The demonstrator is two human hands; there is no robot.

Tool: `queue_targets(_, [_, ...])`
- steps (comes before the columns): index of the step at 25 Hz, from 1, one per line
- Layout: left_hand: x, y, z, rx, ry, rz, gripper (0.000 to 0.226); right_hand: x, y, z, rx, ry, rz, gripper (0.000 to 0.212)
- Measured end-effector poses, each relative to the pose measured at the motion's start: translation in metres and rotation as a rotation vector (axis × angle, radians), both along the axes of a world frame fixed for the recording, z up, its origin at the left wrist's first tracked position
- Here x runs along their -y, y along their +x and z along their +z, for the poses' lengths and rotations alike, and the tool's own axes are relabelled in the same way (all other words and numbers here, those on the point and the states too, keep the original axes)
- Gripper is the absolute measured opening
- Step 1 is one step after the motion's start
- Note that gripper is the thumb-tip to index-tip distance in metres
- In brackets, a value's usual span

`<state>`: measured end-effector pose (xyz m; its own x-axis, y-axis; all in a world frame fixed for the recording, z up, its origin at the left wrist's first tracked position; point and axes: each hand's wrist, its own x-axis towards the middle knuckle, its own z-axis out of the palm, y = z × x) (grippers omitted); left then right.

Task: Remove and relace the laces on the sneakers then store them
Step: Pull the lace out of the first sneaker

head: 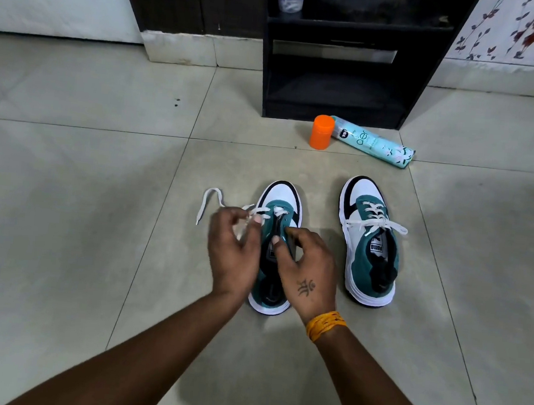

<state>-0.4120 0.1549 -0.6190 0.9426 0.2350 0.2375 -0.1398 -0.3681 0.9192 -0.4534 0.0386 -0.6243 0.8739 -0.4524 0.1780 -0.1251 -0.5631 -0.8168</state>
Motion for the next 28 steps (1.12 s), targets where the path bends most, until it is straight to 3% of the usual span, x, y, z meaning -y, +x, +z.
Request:
queue_targets(5, [0.0, -0.012, -0.009, 0.015, 0.182, -0.189, 0.023, 0.029, 0.03, 0.019, -0.07, -0.206, 0.126, 0.021])
queue_targets(10, [0.0, -0.012, -0.006, 0.028, 0.258, -0.102, 0.011, 0.036, 0.069, 0.048, -0.243, -0.65, 0.469, 0.026])
queue_targets(13, [0.005, -0.014, -0.005, 0.015, 0.262, -0.104, 0.011, 0.035, 0.076, 0.049, -0.303, -0.852, 0.531, 0.017])
queue_targets(15, [0.006, -0.015, -0.006, 0.015, 0.254, -0.093, 0.01, 0.035, 0.077, 0.044, -0.328, -0.831, 0.472, 0.011])
queue_targets(19, [0.007, -0.015, -0.005, 0.012, 0.241, -0.079, 0.012, 0.043, 0.072, 0.025, -0.315, -0.342, 0.219, 0.018])
queue_targets(21, [0.006, -0.015, -0.005, 0.014, 0.247, -0.099, 0.012, 0.045, 0.067, 0.025, -0.254, -0.394, 0.249, 0.023])
queue_targets(23, [0.005, -0.015, -0.006, 0.02, 0.243, -0.096, 0.011, 0.043, 0.067, 0.032, -0.193, -0.589, 0.396, 0.032])
queue_targets(26, [0.006, -0.014, -0.01, 0.025, 0.229, -0.083, 0.009, 0.041, 0.074, 0.038, -0.235, -0.809, 0.467, 0.021])
queue_targets(28, [0.007, -0.014, -0.01, 0.023, 0.223, -0.082, 0.008, 0.046, 0.077, 0.032, -0.272, -0.662, 0.31, 0.015])
